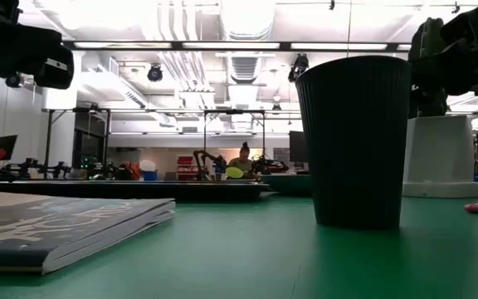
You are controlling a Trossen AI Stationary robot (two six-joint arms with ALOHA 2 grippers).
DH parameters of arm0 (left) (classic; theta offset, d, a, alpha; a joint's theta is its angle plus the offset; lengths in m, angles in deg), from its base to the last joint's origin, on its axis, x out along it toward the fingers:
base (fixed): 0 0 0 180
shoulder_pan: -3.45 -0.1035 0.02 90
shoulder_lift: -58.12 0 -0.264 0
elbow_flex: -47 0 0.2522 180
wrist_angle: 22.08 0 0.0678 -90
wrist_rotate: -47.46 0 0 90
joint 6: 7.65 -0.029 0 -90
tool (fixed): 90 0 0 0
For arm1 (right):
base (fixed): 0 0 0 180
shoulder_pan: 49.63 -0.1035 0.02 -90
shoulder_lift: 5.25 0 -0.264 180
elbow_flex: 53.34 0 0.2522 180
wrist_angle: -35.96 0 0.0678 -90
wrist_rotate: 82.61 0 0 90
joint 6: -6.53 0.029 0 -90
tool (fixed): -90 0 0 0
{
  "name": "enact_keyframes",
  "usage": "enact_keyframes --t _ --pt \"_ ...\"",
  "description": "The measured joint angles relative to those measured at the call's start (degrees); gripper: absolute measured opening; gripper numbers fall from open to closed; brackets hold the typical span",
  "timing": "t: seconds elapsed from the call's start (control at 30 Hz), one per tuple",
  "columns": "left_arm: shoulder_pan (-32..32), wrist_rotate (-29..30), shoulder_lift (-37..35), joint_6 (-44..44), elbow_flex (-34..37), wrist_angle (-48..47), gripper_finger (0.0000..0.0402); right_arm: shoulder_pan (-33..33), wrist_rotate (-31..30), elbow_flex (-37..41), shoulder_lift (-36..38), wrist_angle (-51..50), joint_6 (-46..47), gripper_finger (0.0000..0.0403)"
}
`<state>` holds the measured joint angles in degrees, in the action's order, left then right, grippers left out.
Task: Pick and place plate/cup/fork/spoon on tray
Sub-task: Put the black cup on the top right of the black tray
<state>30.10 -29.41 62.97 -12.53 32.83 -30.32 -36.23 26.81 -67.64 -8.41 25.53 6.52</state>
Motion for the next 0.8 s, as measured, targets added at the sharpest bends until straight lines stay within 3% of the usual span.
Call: enact_keyframes --t 0.17,0.3,0.4,0.6,0.8 --pt "-0.02 0.61 0.02 -1.85 0.00 0.64 0.0000 -0.02 0.02 -0.02 -0.02 0.00 1.57 0.0011" --pt "-0.02 0.58 0.02 -1.47 0.00 10.48 0.0000 -0.27 -0.16 0.01 -0.01 0.40 27.41 0.0011" --pt "-0.02 0.52 0.02 -1.45 0.00 20.14 0.0000 -0.29 -1.16 0.01 -0.02 0.85 32.79 0.0011" --pt "-0.02 0.43 -0.01 -1.47 0.00 37.10 0.0000 -2.81 -0.33 0.01 -0.02 2.00 34.80 0.0011" --pt "-0.02 0.39 0.01 -1.49 0.00 41.34 0.0000 -9.00 -5.91 0.01 -0.37 11.26 30.19 0.0011"
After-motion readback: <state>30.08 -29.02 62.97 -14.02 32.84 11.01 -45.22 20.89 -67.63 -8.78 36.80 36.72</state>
